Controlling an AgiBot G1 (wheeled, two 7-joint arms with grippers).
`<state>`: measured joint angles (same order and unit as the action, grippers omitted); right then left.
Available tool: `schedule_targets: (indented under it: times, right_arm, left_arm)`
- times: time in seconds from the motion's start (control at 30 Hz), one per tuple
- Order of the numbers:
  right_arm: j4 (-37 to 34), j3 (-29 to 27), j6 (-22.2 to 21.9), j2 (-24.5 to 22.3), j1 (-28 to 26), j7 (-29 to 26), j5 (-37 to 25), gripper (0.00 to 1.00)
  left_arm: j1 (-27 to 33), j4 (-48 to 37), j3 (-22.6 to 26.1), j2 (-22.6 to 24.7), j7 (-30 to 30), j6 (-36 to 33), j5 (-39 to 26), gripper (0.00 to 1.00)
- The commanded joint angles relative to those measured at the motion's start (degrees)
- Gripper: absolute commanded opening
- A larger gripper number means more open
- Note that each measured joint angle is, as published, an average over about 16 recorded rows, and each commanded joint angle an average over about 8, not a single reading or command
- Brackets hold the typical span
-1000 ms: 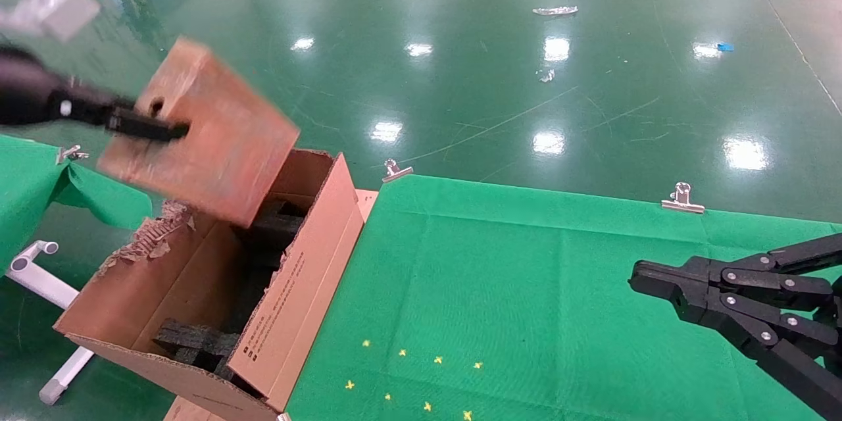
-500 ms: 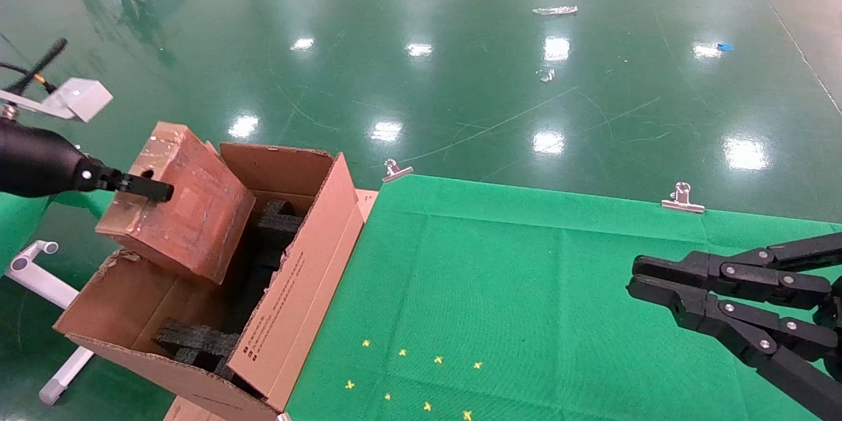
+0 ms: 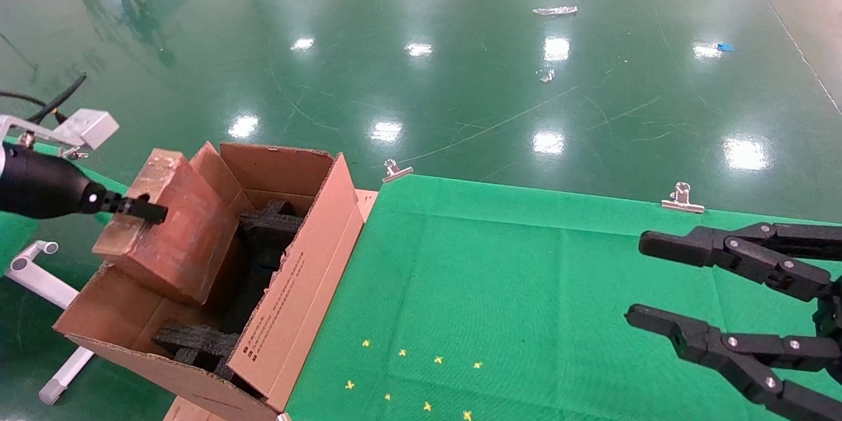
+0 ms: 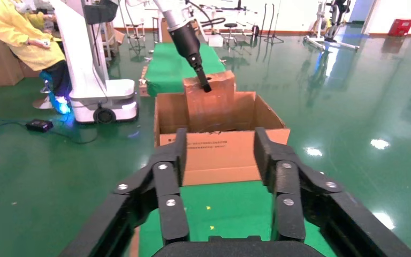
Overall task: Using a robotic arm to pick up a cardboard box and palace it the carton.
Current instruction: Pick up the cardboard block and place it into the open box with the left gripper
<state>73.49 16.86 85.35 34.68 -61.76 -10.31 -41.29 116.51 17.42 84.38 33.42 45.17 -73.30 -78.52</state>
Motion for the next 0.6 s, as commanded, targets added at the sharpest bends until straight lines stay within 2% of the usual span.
schedule_targets:
  times: [0.03, 0.33, 0.6]
  right_arm:
    - [0.0, 0.01, 0.0, 0.0, 0.0, 0.0, 0.0, 1.0]
    - [0.0, 0.04, -0.02, -0.01, -0.01, 0.02, 0.02, 1.0]
    - [0.0, 0.06, -0.03, -0.03, -0.01, 0.03, 0.04, 1.0]
  left_arm:
    - [-0.98, -2.25, 0.09, 0.52, -1.61, 0.2, 0.09, 0.0]
    - [-6.48, -8.88, -1.23, 2.25, -7.82, 0.79, 3.14, 0.0]
    - [-8.08, -12.55, -1.05, 3.67, -10.57, 1.4, 2.99, 0.0]
